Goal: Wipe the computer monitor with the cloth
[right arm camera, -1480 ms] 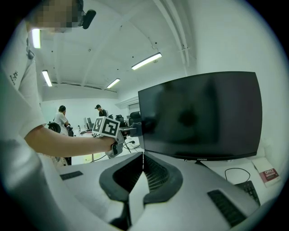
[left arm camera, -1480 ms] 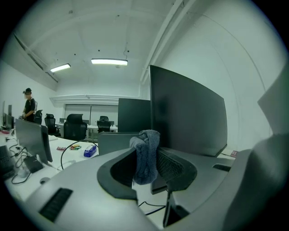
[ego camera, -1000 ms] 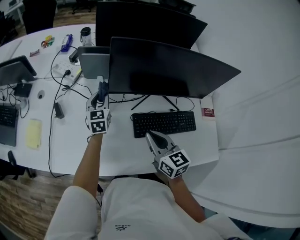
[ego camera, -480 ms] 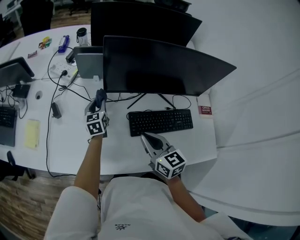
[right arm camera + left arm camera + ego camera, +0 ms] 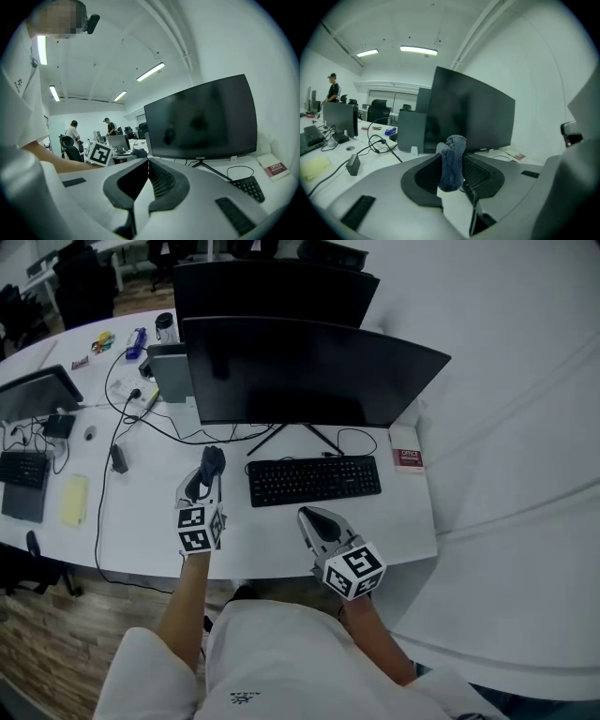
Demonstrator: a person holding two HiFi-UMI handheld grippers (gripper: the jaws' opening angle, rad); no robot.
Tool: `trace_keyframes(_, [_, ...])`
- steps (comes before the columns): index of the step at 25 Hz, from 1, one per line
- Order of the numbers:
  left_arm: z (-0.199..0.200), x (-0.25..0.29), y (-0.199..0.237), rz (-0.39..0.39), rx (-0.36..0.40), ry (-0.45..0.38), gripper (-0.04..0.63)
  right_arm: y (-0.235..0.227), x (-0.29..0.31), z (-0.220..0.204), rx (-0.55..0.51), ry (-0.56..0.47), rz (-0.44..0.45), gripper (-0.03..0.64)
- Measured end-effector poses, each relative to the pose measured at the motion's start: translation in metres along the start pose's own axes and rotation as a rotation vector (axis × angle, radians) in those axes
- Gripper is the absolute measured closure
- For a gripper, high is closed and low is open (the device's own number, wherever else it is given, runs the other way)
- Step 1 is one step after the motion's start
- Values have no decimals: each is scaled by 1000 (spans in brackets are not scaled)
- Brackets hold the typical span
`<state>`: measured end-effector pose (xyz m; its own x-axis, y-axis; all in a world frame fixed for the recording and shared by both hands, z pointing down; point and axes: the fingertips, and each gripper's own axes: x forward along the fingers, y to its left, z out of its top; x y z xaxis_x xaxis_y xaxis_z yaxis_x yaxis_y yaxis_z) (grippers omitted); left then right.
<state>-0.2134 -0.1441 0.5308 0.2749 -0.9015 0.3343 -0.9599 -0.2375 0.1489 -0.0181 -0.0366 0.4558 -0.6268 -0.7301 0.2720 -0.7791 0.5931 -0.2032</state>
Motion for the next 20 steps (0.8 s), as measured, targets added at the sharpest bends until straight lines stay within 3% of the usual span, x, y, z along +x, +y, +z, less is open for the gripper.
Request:
trace_keyframes(3, [1,-40,-62,-81,61,-11,463,-12,-40,-1,-10,-34,-15,598])
trace_keyframes(11, [-6,-130,-188,-178,50,-65,463,-31,-146,-19,10,-95,-40,598])
trace_keyframes(20, [-8,-208,-260,-192,78,-97,463,-27,-217,-43,38,-122,-24,598])
